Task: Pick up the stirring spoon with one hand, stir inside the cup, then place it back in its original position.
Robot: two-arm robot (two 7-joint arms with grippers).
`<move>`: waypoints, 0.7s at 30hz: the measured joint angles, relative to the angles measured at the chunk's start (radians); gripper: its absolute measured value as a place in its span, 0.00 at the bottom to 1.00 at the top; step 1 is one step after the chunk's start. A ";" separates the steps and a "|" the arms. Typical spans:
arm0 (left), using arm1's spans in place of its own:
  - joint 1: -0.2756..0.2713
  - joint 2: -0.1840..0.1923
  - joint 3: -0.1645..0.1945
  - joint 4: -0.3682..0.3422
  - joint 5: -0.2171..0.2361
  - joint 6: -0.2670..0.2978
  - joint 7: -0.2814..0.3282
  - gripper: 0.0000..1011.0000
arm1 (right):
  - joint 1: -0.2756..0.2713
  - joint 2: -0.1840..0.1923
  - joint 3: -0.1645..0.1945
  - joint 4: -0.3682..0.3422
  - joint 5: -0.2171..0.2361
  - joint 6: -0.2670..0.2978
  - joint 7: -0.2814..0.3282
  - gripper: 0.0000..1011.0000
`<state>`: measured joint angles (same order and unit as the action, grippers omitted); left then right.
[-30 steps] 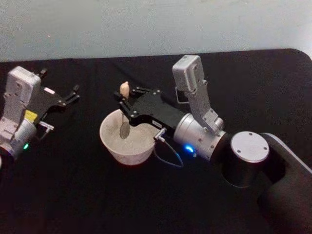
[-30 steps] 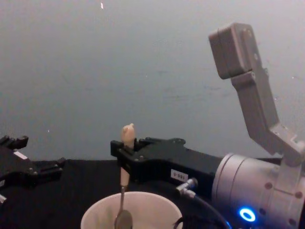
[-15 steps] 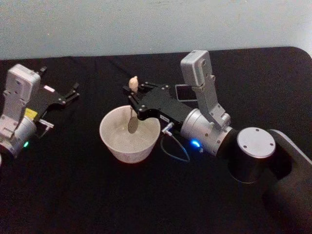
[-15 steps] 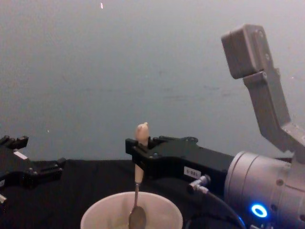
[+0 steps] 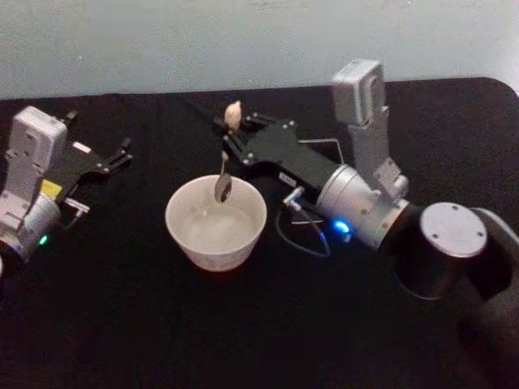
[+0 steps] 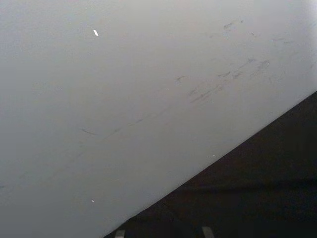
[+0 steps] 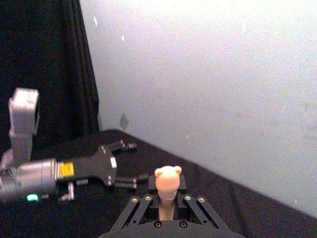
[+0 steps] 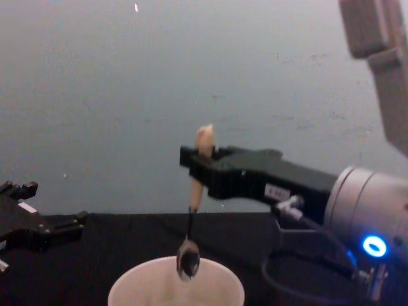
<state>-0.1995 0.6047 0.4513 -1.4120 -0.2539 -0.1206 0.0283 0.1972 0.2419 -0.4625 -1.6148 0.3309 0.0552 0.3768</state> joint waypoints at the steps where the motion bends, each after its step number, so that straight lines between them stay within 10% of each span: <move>1: 0.000 0.000 0.000 0.000 0.000 0.000 0.000 0.99 | -0.002 0.002 0.003 -0.009 0.004 0.001 0.000 0.19; 21: 0.000 0.000 0.000 0.000 0.000 0.000 0.000 0.99 | -0.069 0.088 0.140 -0.243 0.047 0.039 -0.107 0.19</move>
<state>-0.1995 0.6047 0.4514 -1.4120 -0.2539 -0.1205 0.0283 0.1279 0.3297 -0.3222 -1.8577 0.3782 0.0943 0.2694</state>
